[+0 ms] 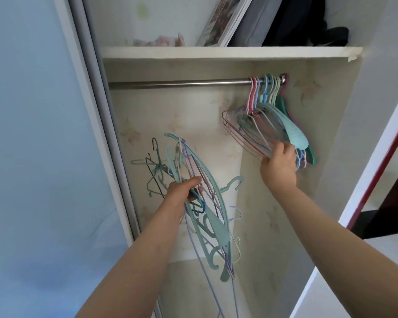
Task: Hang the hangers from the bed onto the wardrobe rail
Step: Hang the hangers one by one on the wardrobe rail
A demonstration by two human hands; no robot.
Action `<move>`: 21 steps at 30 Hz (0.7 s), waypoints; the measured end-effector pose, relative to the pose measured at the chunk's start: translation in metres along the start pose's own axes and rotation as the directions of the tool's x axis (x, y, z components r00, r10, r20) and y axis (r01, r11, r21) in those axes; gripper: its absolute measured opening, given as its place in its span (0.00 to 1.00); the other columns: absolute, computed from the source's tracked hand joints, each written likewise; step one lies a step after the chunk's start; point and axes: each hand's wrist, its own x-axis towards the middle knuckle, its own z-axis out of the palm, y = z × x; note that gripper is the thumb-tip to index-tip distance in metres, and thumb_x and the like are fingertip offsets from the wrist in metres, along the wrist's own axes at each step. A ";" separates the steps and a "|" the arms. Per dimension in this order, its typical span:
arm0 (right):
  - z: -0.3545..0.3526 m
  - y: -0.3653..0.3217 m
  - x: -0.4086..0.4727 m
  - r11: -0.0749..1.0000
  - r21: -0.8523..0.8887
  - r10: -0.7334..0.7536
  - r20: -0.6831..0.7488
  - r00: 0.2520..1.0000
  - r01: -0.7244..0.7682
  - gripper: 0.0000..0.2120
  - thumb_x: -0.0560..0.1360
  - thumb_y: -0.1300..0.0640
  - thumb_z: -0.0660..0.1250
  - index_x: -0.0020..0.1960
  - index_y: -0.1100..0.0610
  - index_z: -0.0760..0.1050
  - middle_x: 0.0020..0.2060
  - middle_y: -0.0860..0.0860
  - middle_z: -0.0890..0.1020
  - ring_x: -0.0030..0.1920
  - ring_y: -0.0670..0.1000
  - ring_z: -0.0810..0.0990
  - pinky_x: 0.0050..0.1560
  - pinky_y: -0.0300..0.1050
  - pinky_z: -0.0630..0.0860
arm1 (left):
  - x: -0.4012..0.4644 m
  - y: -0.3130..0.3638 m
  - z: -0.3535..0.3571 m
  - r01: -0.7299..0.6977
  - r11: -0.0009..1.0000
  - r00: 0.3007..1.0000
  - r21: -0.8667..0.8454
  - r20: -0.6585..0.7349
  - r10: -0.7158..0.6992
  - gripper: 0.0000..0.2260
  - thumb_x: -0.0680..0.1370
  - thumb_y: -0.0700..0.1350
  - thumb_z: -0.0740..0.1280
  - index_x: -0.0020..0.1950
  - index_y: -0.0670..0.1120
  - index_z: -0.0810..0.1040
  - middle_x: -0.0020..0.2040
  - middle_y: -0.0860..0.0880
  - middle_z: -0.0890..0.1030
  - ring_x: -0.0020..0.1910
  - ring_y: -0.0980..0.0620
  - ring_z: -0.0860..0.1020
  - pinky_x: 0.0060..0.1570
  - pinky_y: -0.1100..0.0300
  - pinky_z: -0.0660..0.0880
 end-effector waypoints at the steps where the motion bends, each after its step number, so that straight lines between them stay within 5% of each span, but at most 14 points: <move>1: 0.001 0.004 -0.015 0.995 -0.023 -0.096 -0.129 0.987 0.093 0.20 0.69 0.66 0.60 0.61 0.64 0.71 0.58 0.63 0.73 0.57 0.65 0.72 0.54 0.57 0.70 | -0.002 -0.003 0.000 -0.004 1.000 1.000 0.006 0.009 0.004 0.16 0.72 0.40 0.74 0.55 0.32 0.80 0.33 0.44 0.83 0.32 0.51 0.83 0.33 0.62 0.79; 2: 0.004 0.009 -0.030 0.981 -0.006 -0.189 -0.227 0.955 0.193 0.19 0.68 0.67 0.61 0.59 0.63 0.73 0.56 0.62 0.75 0.56 0.62 0.73 0.53 0.55 0.70 | -0.005 -0.007 0.000 -0.009 1.000 1.000 0.007 0.021 0.009 0.17 0.71 0.39 0.74 0.56 0.31 0.79 0.33 0.44 0.83 0.32 0.50 0.83 0.33 0.62 0.78; 4: 0.012 0.019 -0.059 0.938 0.116 -0.307 -0.155 0.939 0.326 0.15 0.70 0.67 0.62 0.57 0.61 0.74 0.53 0.57 0.76 0.54 0.57 0.75 0.53 0.54 0.73 | -0.012 -0.013 -0.001 -0.019 1.000 0.998 -0.004 0.058 0.019 0.19 0.70 0.39 0.75 0.57 0.31 0.78 0.35 0.42 0.83 0.33 0.50 0.83 0.33 0.62 0.78; 7: 0.025 0.029 -0.096 0.956 0.281 -0.021 0.353 0.935 -0.084 0.17 0.78 0.56 0.64 0.65 0.61 0.70 0.61 0.57 0.73 0.58 0.56 0.75 0.60 0.51 0.72 | -0.021 -0.021 -0.004 -0.022 1.000 0.993 -0.013 0.115 0.023 0.19 0.70 0.40 0.76 0.58 0.33 0.79 0.40 0.42 0.83 0.37 0.50 0.83 0.36 0.62 0.79; 9: 0.036 0.040 -0.118 0.893 0.184 0.267 0.518 0.812 -0.411 0.30 0.78 0.46 0.62 0.72 0.63 0.61 0.68 0.61 0.66 0.66 0.60 0.69 0.66 0.52 0.65 | -0.024 -0.026 -0.006 -0.020 0.999 0.991 -0.027 0.134 0.023 0.19 0.70 0.41 0.75 0.58 0.34 0.79 0.43 0.43 0.84 0.39 0.50 0.84 0.39 0.60 0.80; 11: 0.041 0.053 -0.137 0.810 0.127 0.381 0.627 0.679 -0.572 0.43 0.73 0.33 0.60 0.73 0.65 0.58 0.69 0.63 0.66 0.68 0.61 0.68 0.66 0.54 0.66 | -0.025 -0.030 -0.007 -0.016 0.998 0.990 -0.053 0.140 0.023 0.20 0.71 0.41 0.75 0.59 0.34 0.79 0.43 0.44 0.84 0.39 0.50 0.83 0.40 0.60 0.80; 13: 0.044 0.061 -0.150 0.759 0.008 0.407 0.776 0.483 -0.652 0.43 0.68 0.24 0.52 0.62 0.60 0.70 0.55 0.59 0.77 0.52 0.57 0.78 0.51 0.48 0.74 | -0.026 -0.035 -0.006 -0.008 0.996 0.991 -0.093 0.131 0.020 0.20 0.70 0.42 0.75 0.59 0.33 0.79 0.41 0.45 0.84 0.36 0.52 0.82 0.38 0.61 0.79; 15: 0.064 0.087 -0.165 0.884 -0.037 0.317 0.778 0.542 -0.465 0.37 0.62 0.18 0.47 0.44 0.51 0.69 0.37 0.49 0.73 0.36 0.48 0.71 0.39 0.42 0.68 | -0.027 -0.040 -0.005 0.000 0.993 0.994 -0.118 0.111 0.013 0.20 0.70 0.42 0.75 0.58 0.33 0.80 0.38 0.45 0.83 0.34 0.52 0.82 0.37 0.62 0.79; 16: 0.067 0.092 -0.172 0.893 -0.023 0.308 0.759 0.573 -0.450 0.37 0.59 0.16 0.47 0.42 0.49 0.67 0.35 0.45 0.69 0.36 0.47 0.69 0.40 0.42 0.67 | -0.028 -0.043 -0.004 0.009 0.990 0.995 -0.139 0.100 0.005 0.19 0.70 0.42 0.75 0.57 0.33 0.80 0.37 0.44 0.83 0.34 0.52 0.81 0.37 0.61 0.79; 18: 0.055 0.084 -0.182 0.918 0.003 0.276 0.712 0.646 -0.396 0.36 0.65 0.21 0.53 0.52 0.51 0.71 0.43 0.47 0.74 0.45 0.50 0.74 0.51 0.48 0.72 | -0.029 -0.049 -0.002 0.035 0.975 0.996 -0.220 0.083 -0.017 0.17 0.70 0.40 0.76 0.56 0.34 0.80 0.36 0.43 0.82 0.33 0.51 0.81 0.37 0.61 0.79; 21: 0.033 0.059 -0.188 0.957 -0.059 0.241 0.709 0.663 -0.284 0.26 0.74 0.49 0.65 0.70 0.53 0.66 0.64 0.57 0.70 0.62 0.61 0.72 0.64 0.55 0.70 | -0.028 -0.057 0.004 0.072 0.945 0.995 -0.319 0.085 -0.047 0.11 0.71 0.38 0.75 0.51 0.36 0.82 0.37 0.43 0.80 0.33 0.50 0.80 0.40 0.58 0.80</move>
